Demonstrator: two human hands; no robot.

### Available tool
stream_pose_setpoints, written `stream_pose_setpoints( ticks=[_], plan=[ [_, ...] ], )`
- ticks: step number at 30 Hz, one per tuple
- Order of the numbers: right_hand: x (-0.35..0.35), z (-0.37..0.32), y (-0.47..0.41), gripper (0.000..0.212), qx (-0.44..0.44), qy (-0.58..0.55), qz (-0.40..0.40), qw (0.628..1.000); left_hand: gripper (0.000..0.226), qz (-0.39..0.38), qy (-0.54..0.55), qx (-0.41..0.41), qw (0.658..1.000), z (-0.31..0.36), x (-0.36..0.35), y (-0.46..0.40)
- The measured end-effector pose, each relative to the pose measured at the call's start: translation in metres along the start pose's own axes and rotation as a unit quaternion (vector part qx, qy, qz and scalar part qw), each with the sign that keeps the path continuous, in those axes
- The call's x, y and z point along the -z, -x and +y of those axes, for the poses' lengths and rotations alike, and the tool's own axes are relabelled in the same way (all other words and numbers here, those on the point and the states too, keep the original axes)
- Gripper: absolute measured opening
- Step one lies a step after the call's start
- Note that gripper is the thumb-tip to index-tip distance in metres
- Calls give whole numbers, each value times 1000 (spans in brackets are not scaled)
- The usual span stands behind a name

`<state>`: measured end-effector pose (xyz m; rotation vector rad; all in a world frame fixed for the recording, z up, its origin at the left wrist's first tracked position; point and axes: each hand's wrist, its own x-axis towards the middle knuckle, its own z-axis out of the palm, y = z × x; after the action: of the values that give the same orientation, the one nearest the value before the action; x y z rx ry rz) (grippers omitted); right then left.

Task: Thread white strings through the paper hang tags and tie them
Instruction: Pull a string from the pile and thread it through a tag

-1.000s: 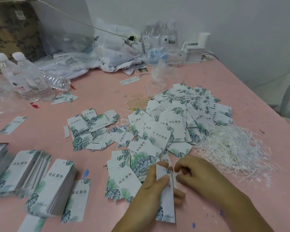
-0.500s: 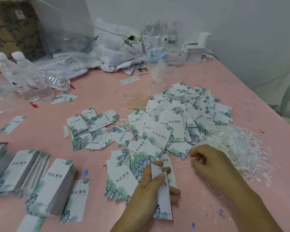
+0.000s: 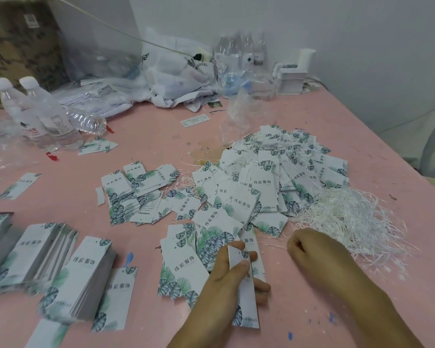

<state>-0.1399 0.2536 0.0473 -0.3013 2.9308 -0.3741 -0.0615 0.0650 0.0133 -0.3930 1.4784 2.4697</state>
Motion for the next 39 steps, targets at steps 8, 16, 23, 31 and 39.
stream_pose_setpoints(
  ticks=[8, 16, 23, 31, 39],
  plan=[
    [12, 23, 0, 18, -55, -90, 18, 994, 26, 0, 5, 4, 1000, 5, -3, 2],
    [-11, -17, 0, 16, 113, -180, 88, 973, 27, 7, 11, -5, 1000, 5, -4, 3],
    [-26, -31, -15, 7, 112, -128, 70, 983, 27, 16, 47, -16, 999, 7, -8, 2],
    [-24, -29, -12, 11, 87, -81, 92, 989, 25, 13, 122, -10, 992, 9, -8, 2],
    [-13, -17, -4, 17, 77, -168, 81, 979, 28, 8, 140, -14, 990, 13, -8, 2]
  ],
)
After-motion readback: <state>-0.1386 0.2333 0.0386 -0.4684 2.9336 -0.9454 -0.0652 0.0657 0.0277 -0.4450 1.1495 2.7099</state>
